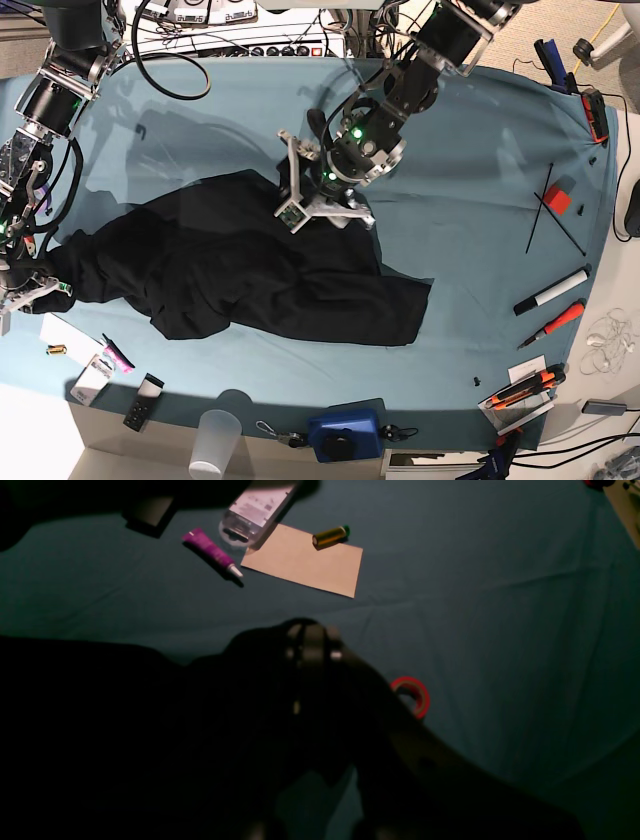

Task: Layout the t-shirt on the table in an organized manner, then fold the t-shirt properly
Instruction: 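Grasp the shirt with the left gripper and pull it toward the red block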

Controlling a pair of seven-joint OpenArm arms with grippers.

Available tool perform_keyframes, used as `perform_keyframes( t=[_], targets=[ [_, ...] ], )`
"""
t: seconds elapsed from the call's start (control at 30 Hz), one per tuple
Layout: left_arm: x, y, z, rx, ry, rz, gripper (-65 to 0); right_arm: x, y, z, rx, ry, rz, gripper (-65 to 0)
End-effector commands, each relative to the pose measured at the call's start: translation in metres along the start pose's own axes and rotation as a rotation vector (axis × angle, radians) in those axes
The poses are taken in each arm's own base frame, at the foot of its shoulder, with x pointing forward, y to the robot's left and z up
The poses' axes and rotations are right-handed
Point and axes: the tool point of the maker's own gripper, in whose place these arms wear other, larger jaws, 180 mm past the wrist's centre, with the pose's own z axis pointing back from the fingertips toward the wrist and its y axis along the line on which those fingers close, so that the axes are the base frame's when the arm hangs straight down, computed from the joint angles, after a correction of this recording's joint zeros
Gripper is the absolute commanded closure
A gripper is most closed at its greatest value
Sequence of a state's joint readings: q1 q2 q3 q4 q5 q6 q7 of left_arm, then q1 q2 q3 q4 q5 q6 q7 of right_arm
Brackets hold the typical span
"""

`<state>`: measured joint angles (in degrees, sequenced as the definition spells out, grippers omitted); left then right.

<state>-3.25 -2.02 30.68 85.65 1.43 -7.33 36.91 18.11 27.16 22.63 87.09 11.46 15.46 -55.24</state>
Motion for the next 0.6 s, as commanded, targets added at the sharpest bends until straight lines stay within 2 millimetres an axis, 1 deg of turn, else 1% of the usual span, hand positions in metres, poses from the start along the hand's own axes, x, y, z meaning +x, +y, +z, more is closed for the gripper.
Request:
perform_keyframes(
  t=[0.0,0.03,0.1,0.23,0.4,0.5,0.57],
  targets=[
    [-0.032,0.009,0.001,0.047,0.154,-0.015,-6.0,0.024,-0.011,0.006,-0.025,-0.065,0.004,0.0],
    [-0.035,0.012,0.003,0.062,0.174,-0.014,0.0,0.024,-0.011,0.006,-0.025,-0.065,0.004,0.0],
    [-0.039,0.024,0.009,0.122,0.220,-0.044,0.0,0.024,-0.011,0.006,-0.025,-0.065,0.004,0.0],
    [-0.035,0.060,0.029,0.310,0.270,-0.075,0.0,0.023,-0.011,0.006,-0.024,-0.064,0.004,0.0],
    [-0.027,0.094,0.067,0.439,0.285,-0.105,0.0,0.015,-0.007,0.005,-0.002,-0.017,-0.012,0.0],
    [-0.015,0.109,0.092,0.490,0.248,-0.100,0.0,0.007,0.003,0.006,0.051,0.030,-0.038,0.0],
    [-0.005,0.115,0.107,0.516,0.210,-0.092,0.0,0.002,0.013,0.006,0.105,0.056,-0.045,0.0]
  ],
)
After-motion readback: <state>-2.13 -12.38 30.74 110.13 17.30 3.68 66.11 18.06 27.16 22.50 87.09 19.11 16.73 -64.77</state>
